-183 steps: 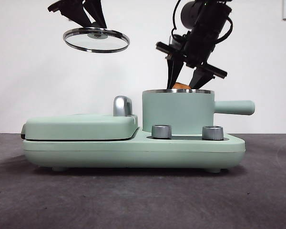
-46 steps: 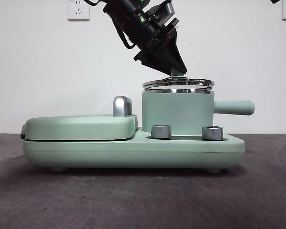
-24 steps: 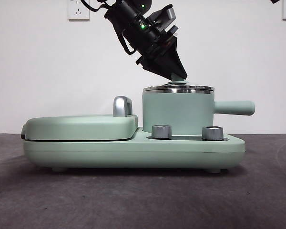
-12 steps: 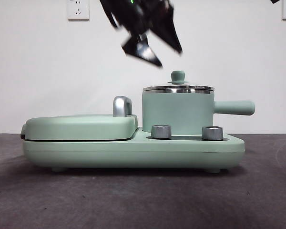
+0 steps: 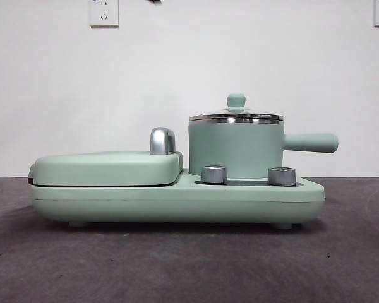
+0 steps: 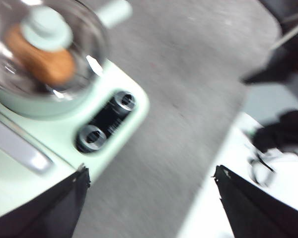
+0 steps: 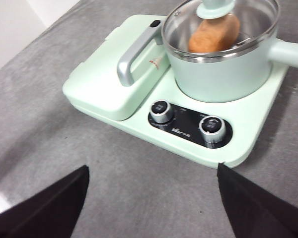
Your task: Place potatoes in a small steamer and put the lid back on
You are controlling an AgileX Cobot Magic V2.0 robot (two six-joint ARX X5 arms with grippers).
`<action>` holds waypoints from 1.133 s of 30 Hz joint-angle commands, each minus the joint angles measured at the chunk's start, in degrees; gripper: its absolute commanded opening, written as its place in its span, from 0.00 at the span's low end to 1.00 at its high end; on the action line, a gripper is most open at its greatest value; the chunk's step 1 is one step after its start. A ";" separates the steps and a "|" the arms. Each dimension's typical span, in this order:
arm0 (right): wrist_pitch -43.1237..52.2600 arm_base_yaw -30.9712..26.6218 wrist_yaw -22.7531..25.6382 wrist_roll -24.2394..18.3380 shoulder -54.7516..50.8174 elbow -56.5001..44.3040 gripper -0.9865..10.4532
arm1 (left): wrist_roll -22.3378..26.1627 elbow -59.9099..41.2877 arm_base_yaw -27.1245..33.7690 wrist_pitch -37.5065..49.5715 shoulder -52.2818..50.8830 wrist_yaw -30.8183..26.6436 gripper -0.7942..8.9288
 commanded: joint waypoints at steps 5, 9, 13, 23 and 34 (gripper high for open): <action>0.63 0.26 -2.10 0.52 0.22 0.39 0.45 | -4.48 -24.55 -1.27 8.07 -17.77 1.36 0.48; 0.48 0.26 -2.05 0.50 0.22 0.39 0.45 | -7.50 -40.41 -1.16 15.50 -29.92 1.18 0.45; 0.48 0.26 -2.03 0.48 0.28 0.39 0.29 | -13.79 -55.39 -0.55 28.28 -41.48 -4.02 0.39; 0.46 0.26 -2.01 0.07 0.22 0.39 0.09 | -20.72 -71.47 -0.39 40.19 -55.47 -20.96 0.10; 0.55 0.26 -2.01 0.07 0.22 0.39 0.09 | -20.68 -71.43 -0.42 39.45 -56.70 -20.94 0.10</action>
